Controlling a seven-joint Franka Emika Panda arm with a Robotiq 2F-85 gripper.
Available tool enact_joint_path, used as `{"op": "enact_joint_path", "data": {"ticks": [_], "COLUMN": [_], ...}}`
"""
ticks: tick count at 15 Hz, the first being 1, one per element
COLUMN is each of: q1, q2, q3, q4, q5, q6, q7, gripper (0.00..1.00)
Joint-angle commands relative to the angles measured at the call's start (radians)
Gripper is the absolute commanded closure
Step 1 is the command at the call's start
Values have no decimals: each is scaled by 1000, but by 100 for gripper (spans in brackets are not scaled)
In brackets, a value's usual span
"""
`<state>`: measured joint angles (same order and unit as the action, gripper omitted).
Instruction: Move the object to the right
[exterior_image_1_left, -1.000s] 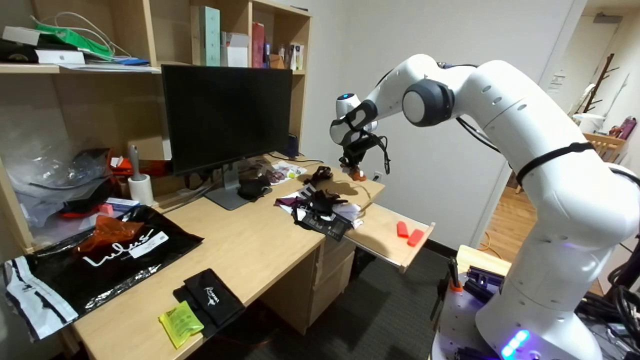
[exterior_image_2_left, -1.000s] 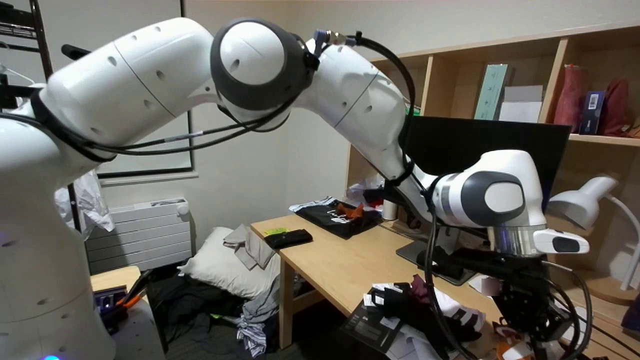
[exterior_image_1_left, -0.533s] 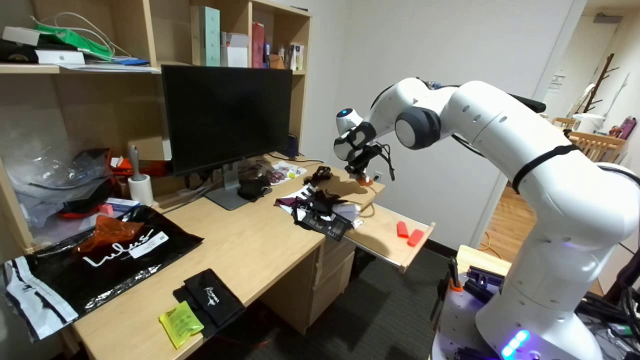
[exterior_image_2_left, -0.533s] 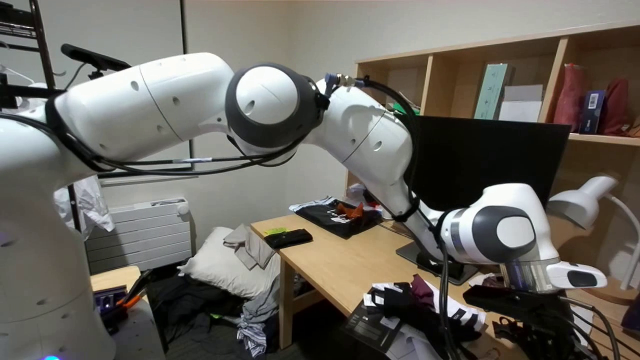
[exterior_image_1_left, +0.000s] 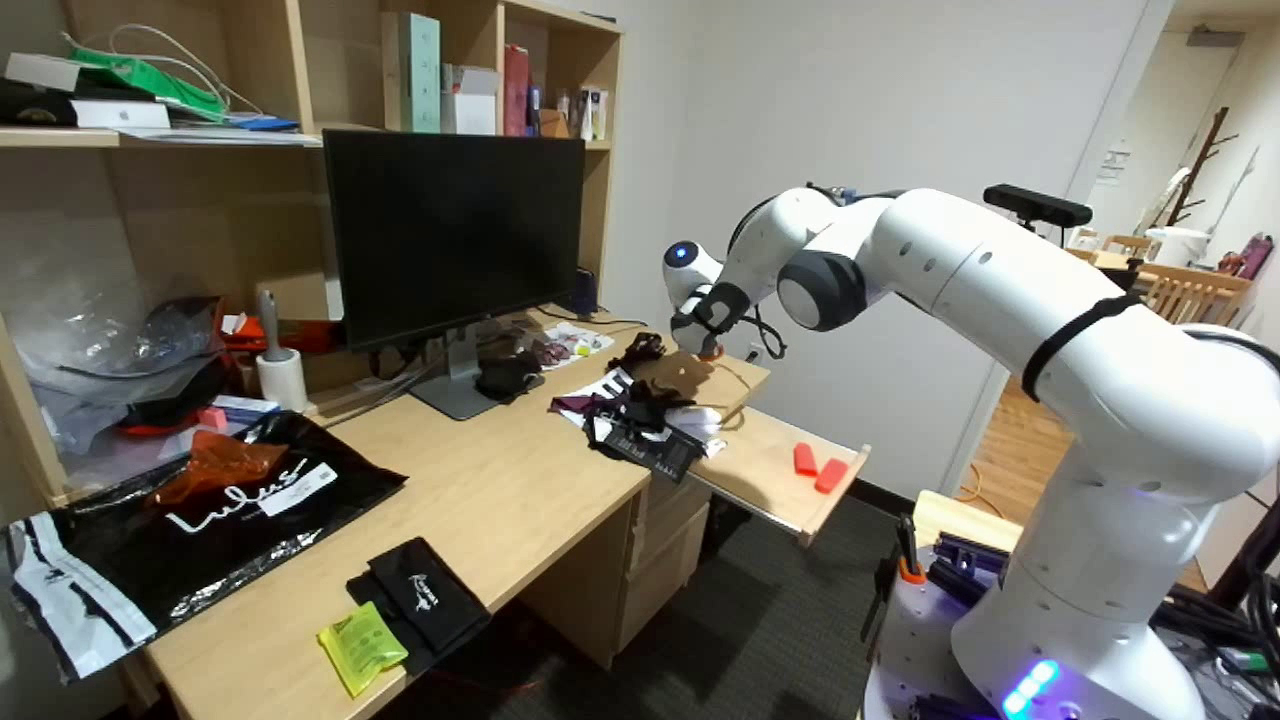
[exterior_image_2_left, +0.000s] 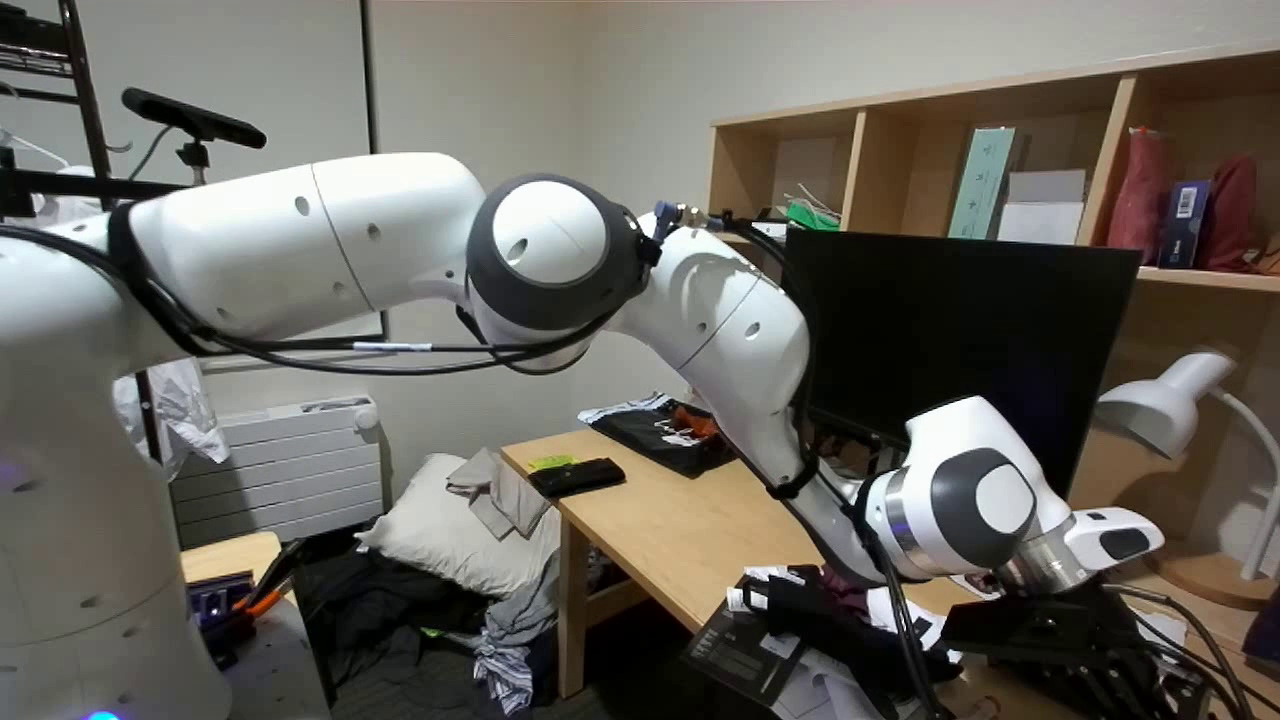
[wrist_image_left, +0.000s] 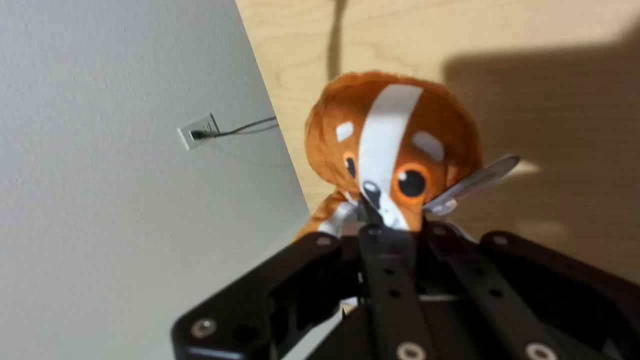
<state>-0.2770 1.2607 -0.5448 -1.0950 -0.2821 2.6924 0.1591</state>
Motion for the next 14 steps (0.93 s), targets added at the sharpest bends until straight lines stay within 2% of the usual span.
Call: {"op": "enact_joint_path", "data": {"ticks": [1,3,8,9,11,14], "q1": [22,18,-27,-31,-49,-70], "q2": [19,5,-52,-55,-71,-104], "q3": [-21,9,146,157,195,232], "q4": [-5,-17,-59,-63,-69,-81], "q5": [-31,-11,18,16,17,10], "q6": [124,126,67,71,66,72], "q7": [-1,-20,-92,-89,-100,-109], "gripper": [92,92,92,64,58,39]}}
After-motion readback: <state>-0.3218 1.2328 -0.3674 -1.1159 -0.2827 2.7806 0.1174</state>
